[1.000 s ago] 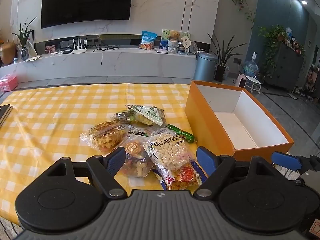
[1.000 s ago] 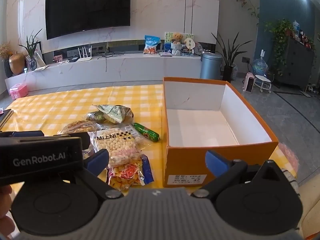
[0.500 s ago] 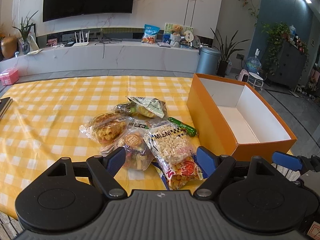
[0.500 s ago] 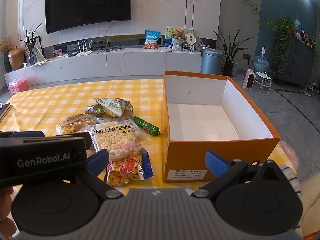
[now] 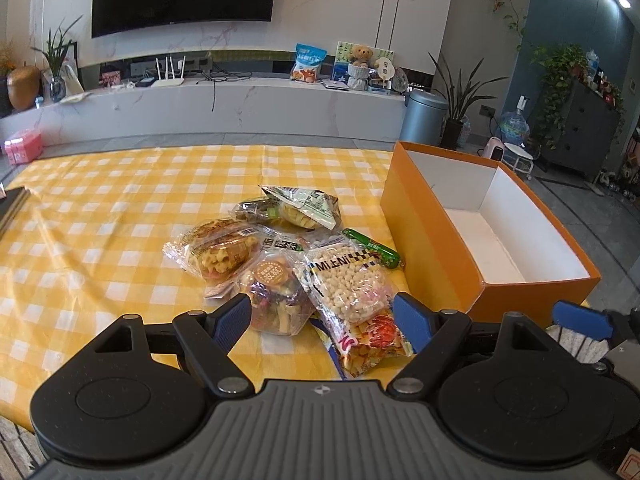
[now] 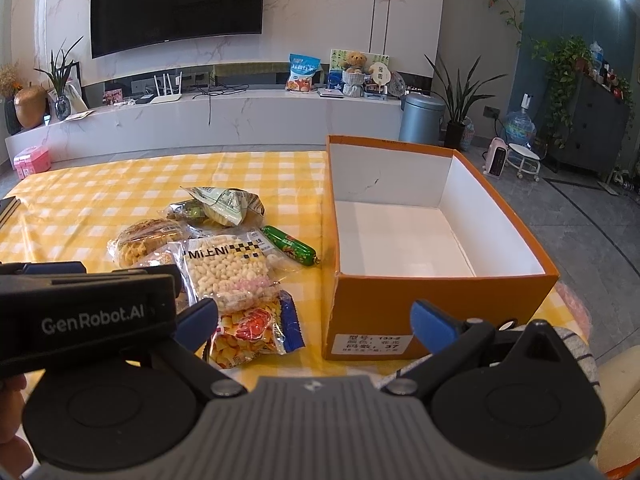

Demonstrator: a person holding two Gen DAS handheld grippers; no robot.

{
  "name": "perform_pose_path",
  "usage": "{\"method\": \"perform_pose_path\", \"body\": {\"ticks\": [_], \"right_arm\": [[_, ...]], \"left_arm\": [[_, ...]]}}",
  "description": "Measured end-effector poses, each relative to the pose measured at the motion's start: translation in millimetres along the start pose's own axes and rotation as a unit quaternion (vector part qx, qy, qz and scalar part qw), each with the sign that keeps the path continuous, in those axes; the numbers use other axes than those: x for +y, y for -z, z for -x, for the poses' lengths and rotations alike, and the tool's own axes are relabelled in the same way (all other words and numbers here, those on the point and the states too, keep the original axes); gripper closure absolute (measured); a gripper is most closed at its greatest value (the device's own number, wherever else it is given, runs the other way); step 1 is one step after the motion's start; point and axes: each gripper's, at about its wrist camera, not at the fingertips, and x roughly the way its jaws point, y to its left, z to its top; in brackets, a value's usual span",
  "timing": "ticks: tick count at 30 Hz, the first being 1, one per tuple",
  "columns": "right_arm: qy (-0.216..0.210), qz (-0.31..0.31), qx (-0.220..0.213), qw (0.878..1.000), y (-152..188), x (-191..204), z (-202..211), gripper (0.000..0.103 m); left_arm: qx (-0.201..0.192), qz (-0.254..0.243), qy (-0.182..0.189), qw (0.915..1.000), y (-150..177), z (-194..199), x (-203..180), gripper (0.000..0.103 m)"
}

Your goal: Organize snacks

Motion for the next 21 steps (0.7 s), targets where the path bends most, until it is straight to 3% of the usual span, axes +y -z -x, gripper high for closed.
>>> {"method": "perform_pose_path", "body": {"ticks": [21], "right_arm": [[-0.003, 0.005, 0.007, 1.000, 0.0, 3.3, -5.5, 0.003]], "left_arm": [[0.009, 0.006, -0.002, 0.9999, 0.2, -4.8, 2.8, 0.009]]}}
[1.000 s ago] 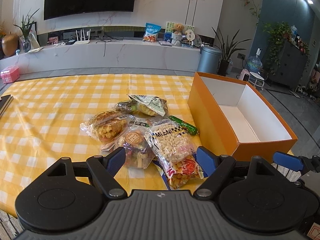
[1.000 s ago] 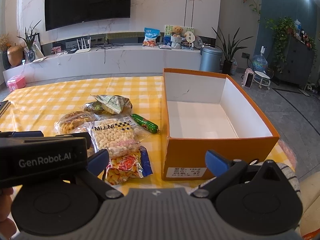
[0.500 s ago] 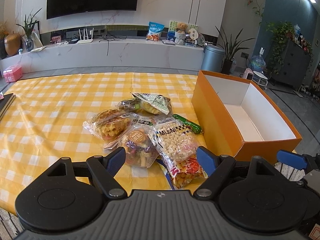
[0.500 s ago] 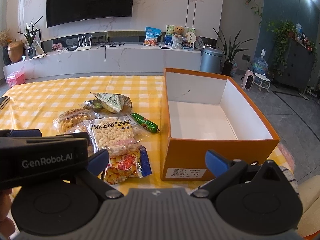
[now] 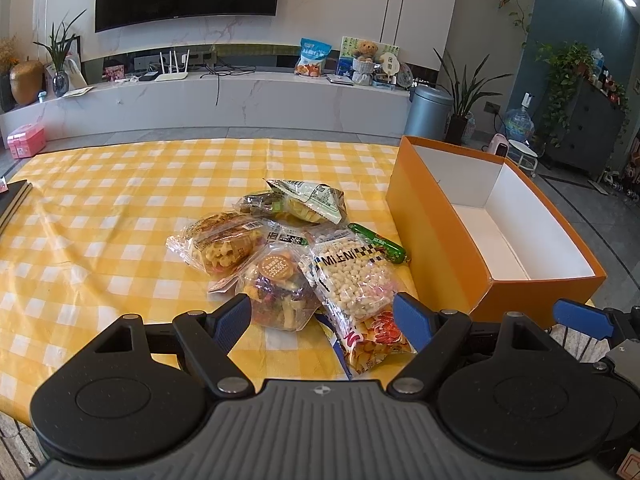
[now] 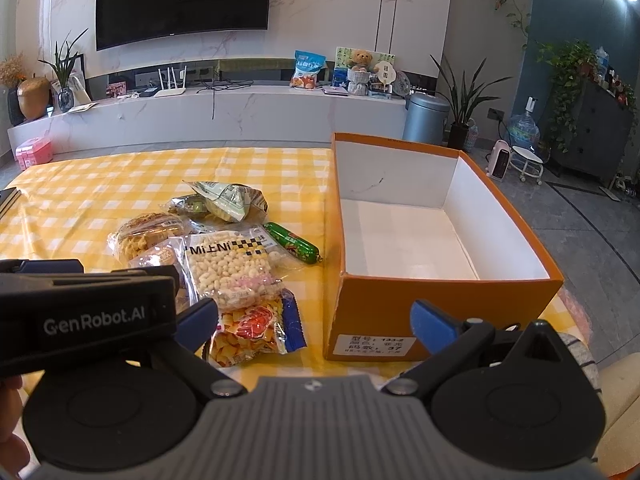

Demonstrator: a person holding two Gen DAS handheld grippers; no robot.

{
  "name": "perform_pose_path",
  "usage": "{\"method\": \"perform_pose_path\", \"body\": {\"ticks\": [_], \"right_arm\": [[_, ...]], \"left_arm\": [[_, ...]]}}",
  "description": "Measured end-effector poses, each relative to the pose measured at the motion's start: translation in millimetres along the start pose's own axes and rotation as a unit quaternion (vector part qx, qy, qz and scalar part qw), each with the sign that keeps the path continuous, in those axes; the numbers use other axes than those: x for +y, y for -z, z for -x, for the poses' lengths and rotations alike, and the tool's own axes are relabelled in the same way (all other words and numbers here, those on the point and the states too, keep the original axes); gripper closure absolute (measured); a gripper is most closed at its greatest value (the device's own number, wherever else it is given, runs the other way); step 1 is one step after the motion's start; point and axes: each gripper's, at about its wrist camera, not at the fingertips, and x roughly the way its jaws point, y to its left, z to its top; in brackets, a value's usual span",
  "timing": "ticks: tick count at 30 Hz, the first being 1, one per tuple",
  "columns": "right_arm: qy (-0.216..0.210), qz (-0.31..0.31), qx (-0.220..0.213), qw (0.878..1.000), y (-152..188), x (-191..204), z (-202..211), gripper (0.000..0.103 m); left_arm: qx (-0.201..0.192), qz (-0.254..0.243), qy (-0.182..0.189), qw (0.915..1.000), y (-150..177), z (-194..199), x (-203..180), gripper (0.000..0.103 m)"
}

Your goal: Organize snacks

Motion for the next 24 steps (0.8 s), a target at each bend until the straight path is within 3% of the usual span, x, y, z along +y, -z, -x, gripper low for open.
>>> {"method": "perform_pose_path", "body": {"ticks": [24], "right_arm": [[-0.001, 0.003, 0.001, 1.000, -1.2, 2.9, 0.0, 0.003]], "left_arm": [[0.008, 0.006, -0.004, 0.9999, 0.4, -2.8, 3.8, 0.008]]}}
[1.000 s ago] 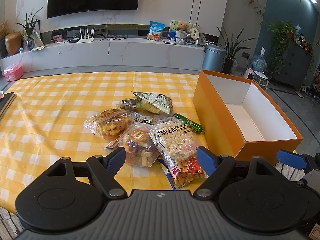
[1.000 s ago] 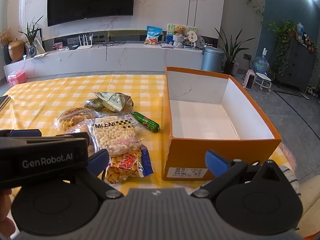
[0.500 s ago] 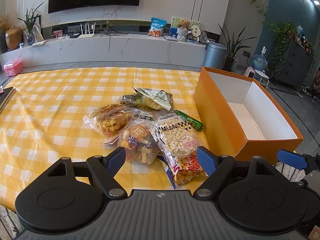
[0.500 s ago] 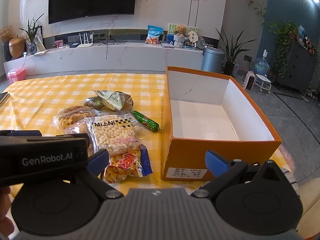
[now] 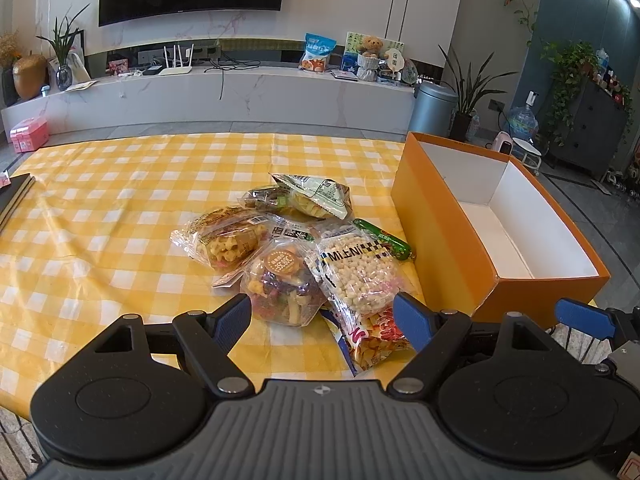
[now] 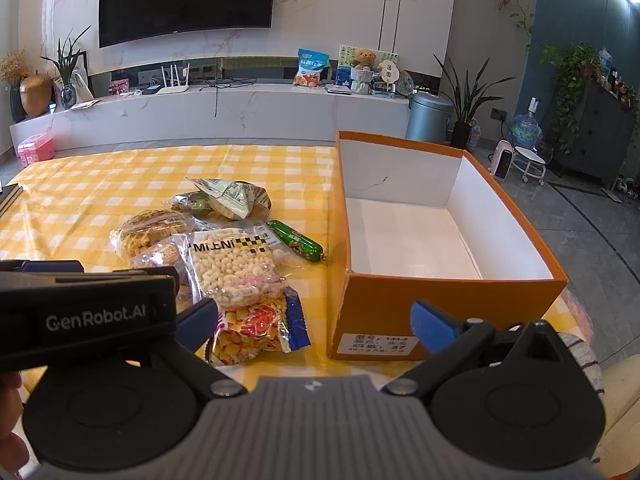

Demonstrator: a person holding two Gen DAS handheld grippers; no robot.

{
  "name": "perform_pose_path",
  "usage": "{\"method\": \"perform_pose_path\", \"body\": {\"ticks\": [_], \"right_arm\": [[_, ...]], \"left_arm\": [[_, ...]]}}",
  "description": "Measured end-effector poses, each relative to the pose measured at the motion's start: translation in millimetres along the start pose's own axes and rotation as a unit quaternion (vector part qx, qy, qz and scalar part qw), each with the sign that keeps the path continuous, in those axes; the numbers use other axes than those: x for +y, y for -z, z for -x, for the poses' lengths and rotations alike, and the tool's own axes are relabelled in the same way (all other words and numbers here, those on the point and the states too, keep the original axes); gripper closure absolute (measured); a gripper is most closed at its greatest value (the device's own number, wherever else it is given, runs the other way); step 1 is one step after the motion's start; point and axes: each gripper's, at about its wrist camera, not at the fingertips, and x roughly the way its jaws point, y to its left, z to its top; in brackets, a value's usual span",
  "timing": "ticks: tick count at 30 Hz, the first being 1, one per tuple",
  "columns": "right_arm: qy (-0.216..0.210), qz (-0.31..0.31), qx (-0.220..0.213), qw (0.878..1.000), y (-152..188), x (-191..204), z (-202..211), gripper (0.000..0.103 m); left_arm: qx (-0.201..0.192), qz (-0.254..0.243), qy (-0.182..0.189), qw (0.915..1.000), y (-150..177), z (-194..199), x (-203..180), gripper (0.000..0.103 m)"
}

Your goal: Organize snacks

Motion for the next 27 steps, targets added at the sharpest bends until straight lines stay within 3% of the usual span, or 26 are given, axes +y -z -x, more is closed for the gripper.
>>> {"method": "perform_pose_path", "body": {"ticks": [27], "right_arm": [[-0.013, -0.001, 0.002, 1.000, 0, 11, -7, 0.003]], "left_arm": [[-0.005, 0.005, -0.012, 0.9999, 1, -5, 12, 0.009]]}}
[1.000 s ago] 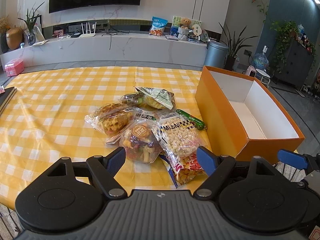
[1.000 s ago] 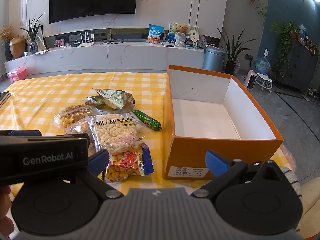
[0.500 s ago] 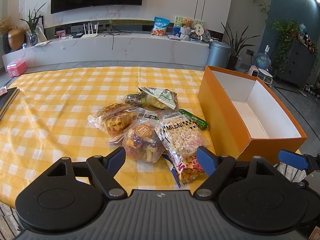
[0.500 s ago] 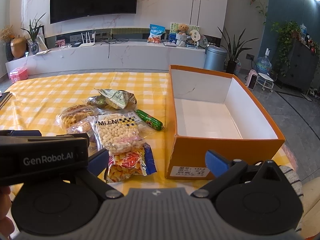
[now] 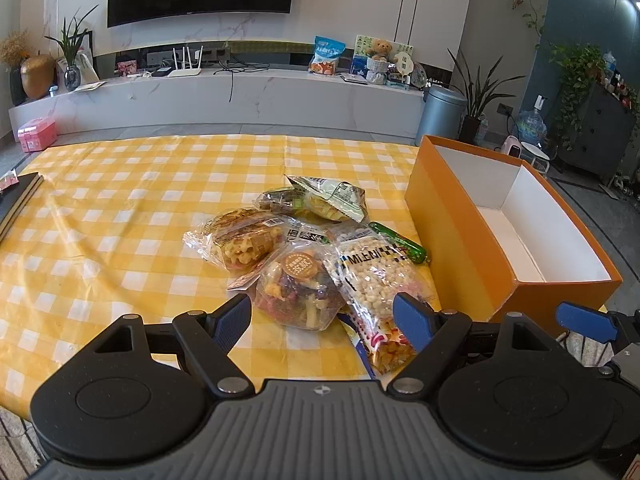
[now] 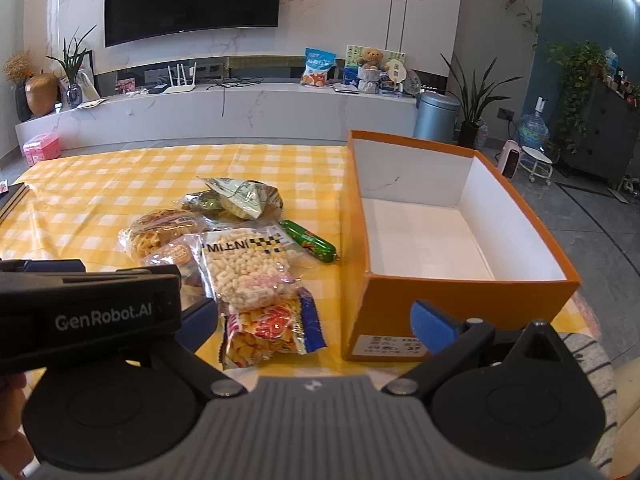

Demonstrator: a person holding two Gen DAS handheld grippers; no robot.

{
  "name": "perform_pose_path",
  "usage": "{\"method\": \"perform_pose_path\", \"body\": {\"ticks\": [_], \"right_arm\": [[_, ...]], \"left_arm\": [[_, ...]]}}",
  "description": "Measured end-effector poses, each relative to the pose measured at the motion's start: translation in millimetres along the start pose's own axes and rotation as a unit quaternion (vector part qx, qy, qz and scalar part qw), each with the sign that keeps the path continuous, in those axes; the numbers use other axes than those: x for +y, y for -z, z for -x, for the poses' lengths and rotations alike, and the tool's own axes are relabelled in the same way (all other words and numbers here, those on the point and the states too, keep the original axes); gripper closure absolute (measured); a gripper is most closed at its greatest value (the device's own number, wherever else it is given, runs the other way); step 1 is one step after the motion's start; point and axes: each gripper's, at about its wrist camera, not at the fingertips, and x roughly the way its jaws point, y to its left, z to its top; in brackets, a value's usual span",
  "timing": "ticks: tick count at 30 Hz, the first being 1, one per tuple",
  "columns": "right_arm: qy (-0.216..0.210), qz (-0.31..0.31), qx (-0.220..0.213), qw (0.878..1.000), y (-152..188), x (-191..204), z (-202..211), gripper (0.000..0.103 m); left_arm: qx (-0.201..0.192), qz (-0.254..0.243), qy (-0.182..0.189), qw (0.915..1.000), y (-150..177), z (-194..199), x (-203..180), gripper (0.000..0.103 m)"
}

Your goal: Organize snacks

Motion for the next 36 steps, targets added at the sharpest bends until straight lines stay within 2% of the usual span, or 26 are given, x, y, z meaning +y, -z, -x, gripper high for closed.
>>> {"method": "perform_pose_path", "body": {"ticks": [5, 10, 14, 18, 22, 26, 31, 36], "right_arm": [[-0.027, -0.003, -0.021, 0.999, 4, 9, -7, 0.003], [-0.072, 0.019, -0.046, 0.996, 8, 27, -22, 0.003], [-0.089, 0.045, -0.032, 0.994, 8, 45, -43, 0.003], [-0.093, 0.040, -0.012, 0.995, 0, 52, -67, 0.003], [-0.079, 0.035, 0.006, 0.996, -12, 48, -88, 0.003], [-0.108, 0.033, 0.022, 0.993, -21, 41, -105, 0.003], [-0.111, 0.042, 0.046, 0.992, -21, 41, -123, 0.003], [-0.124, 0.013, 0.059, 0.990, -22, 34, -133, 0.003]], "left_arm": [[0.000, 0.008, 0.003, 1.0000, -3, -6, 20, 0.009], [-0.023, 0.030, -0.029, 0.9989, -7, -12, 48, 0.009], [-0.012, 0.055, -0.027, 0.9981, -6, -21, 69, 0.009], [0.003, 0.072, -0.027, 0.9970, -4, -30, 80, 0.009], [0.012, 0.083, -0.016, 0.9964, -2, -36, 87, 0.009], [0.004, 0.112, -0.013, 0.9937, 2, -39, 94, 0.010], [0.018, 0.117, -0.018, 0.9928, 4, -49, 97, 0.011], [0.032, 0.116, -0.017, 0.9926, 8, -57, 94, 0.011]]}}
